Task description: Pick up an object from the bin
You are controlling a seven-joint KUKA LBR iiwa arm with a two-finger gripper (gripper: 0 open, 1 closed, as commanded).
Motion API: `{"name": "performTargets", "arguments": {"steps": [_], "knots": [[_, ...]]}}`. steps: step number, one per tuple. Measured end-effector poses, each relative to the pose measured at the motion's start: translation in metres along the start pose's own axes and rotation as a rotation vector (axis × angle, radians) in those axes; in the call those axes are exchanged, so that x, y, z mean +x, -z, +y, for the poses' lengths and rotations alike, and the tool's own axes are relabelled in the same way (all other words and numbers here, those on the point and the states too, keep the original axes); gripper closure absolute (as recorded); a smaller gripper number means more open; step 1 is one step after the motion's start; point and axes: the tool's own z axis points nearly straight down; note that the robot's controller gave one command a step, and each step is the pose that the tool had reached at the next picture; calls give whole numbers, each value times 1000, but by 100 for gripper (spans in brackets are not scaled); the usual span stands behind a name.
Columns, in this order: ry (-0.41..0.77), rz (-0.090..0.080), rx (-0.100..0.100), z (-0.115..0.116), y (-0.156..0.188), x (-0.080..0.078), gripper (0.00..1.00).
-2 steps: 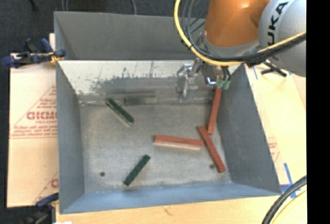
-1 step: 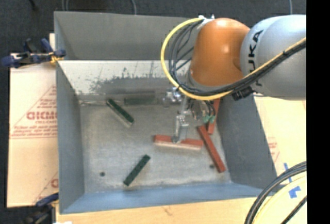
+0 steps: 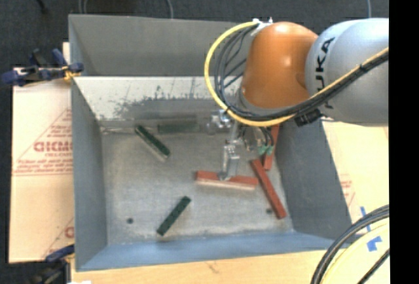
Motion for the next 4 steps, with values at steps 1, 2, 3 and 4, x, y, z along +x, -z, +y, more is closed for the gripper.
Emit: {"name": "performTargets", "arguments": {"steps": [1,2,3,4], "knots": [[5,-4,0,-1,-2,1,0],[35,-6,2,-28,-60,-7,0],[97,2,2,-48,-104,52,100],[97,2,2,-48,-104,52,100]]}}
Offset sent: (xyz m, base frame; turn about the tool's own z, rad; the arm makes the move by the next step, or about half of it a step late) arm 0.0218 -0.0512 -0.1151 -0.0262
